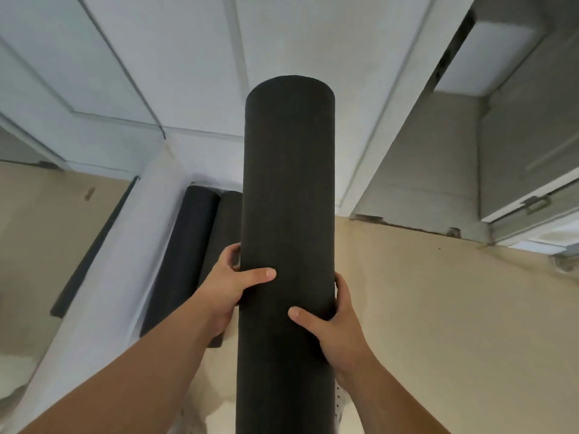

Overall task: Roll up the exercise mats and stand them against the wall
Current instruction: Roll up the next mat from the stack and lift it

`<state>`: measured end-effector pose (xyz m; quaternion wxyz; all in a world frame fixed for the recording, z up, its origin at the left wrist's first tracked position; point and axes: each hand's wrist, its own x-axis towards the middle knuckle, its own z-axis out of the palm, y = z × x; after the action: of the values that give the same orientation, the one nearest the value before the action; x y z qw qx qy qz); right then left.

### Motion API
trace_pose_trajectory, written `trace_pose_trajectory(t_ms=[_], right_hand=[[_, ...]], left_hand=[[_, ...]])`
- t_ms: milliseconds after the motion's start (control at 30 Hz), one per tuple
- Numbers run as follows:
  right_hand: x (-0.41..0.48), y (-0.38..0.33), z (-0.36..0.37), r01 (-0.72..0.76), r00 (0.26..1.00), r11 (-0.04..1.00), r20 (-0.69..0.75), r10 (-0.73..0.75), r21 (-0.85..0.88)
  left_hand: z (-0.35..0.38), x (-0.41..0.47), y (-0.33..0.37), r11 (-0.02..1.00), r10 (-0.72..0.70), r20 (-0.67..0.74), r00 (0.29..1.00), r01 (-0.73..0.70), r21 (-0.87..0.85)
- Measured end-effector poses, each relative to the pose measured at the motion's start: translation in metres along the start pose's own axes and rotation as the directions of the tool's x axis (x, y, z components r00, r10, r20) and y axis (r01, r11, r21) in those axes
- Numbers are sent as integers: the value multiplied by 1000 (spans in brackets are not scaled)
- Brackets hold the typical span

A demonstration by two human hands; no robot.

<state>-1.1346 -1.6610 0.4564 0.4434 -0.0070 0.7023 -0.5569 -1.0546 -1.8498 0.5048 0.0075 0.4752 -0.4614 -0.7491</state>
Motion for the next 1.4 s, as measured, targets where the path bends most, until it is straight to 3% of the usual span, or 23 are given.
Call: trace_pose_trajectory(t_ms=[267,467,700,867,933,1033,1100,1167,1267,1333,1400], right_hand=[[210,145,53,-92,987,995,-129,96,40],[311,263,88,-145,961,989,-236,147,27],[375,328,95,-218,960,963,-210,183,-156],[404,343,119,-254,960,937,-178,214,-240],[408,344,126,-272,951,936,-208,227,-223],[406,339,136,-294,942,917,-243,231,-269],[405,332,150,-294,940,892,-273,204,-344],[407,325,168,-307,934,847,-310,180,-434],[411,323,183,-326,922,801,-355,152,-502],[412,320,186,-328,921,799,-358,152,-505],[414,317,186,-320,927,796,-344,151,-513]], left_hand=[[-61,254,-101,983,-153,5,988,152,108],[-108,390,-200,956,-263,38,964,255,146],[-131,478,-267,937,-330,70,941,317,149],[-148,493,-267,929,-336,-55,940,341,145],[-140,483,-261,905,-220,-145,965,257,339],[-125,451,-255,643,65,-73,995,14,765],[-126,433,-258,404,225,66,972,-155,902],[-136,426,-266,250,227,139,964,-195,948],[-151,430,-266,138,178,178,968,-204,969],[-154,432,-261,31,206,283,937,-295,955],[-152,437,-258,-51,145,346,927,-343,938]])
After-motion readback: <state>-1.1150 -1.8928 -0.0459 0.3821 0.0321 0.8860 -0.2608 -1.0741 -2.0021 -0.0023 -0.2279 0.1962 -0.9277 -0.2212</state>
